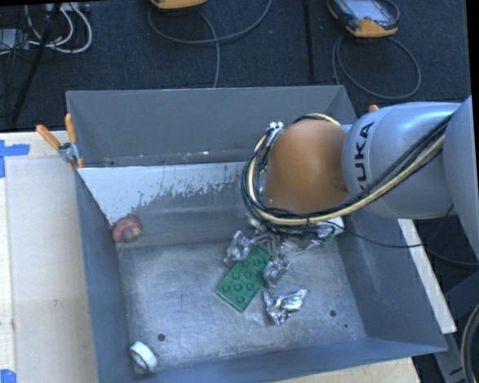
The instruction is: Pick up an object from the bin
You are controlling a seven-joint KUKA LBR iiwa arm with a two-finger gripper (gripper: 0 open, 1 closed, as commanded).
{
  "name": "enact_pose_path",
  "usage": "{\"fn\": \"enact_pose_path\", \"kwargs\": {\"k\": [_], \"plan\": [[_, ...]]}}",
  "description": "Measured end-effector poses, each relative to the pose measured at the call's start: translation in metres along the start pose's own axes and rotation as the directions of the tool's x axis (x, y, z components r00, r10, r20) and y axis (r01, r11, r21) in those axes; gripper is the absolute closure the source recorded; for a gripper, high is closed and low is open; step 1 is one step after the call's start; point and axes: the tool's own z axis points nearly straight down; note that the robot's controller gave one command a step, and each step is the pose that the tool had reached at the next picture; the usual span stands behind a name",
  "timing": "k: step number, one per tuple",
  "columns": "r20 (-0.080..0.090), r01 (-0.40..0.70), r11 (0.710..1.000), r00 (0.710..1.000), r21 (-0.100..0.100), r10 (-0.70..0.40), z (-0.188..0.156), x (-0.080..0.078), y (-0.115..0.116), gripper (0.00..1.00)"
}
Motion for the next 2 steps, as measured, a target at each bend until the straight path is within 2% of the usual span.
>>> {"fn": "enact_pose_path", "kwargs": {"k": [1, 2], "plan": [[0.005, -0.004, 1.0, 1.0, 0.004, 0.004, -0.081, -0.003, -0.001, 1.0], [0.002, -0.009, 1.0, 1.0, 0.0, 0.009, -0.102, -0.004, 0.0, 1.0]]}}
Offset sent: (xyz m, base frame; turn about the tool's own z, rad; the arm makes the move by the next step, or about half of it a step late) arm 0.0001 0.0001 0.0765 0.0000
